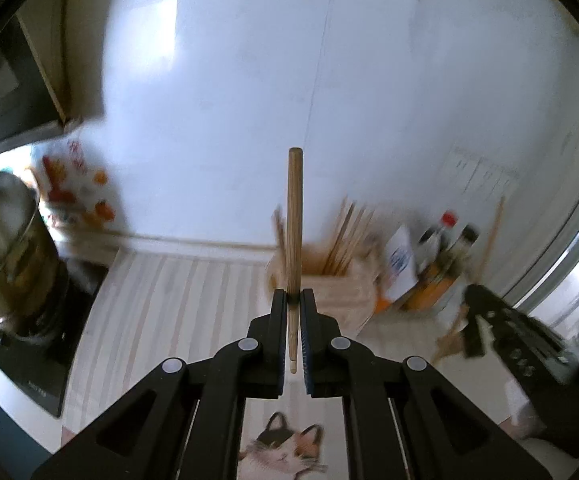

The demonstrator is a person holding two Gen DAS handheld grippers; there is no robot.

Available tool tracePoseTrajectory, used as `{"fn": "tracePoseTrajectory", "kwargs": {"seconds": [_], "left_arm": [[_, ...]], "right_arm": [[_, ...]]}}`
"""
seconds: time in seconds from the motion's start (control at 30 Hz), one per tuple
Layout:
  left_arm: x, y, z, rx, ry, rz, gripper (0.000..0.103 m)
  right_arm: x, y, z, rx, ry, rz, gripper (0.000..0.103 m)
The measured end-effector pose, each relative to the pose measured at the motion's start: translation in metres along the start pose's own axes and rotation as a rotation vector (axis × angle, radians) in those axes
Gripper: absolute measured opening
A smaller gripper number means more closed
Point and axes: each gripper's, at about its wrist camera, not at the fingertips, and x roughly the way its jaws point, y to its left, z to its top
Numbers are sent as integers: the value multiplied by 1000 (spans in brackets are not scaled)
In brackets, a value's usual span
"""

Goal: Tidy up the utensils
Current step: 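Lift both chopsticks up over the pink holder and lower them in, then open the left tool to release its chopstick while the right tool releases too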

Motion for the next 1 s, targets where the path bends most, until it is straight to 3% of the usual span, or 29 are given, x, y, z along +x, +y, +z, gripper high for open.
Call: {"fn": "tracePoseTrajectory", "kwargs": {"seconds": [0.23, 0.4, 0.7, 1.0], "left_arm": [[-11, -11, 50, 6, -63, -22, 4], [9, -16, 79, 18, -77, -5, 4], [93, -14, 94, 1, 59, 3, 4], [134, 1, 83, -33, 136, 40, 4]], "right_arm": [[1, 0, 59, 59, -95, 46, 6], [18, 3, 89, 84, -138, 63, 6], [89, 16, 109, 94, -145, 92, 7], [143, 29, 98, 64, -120, 119, 7]]}}
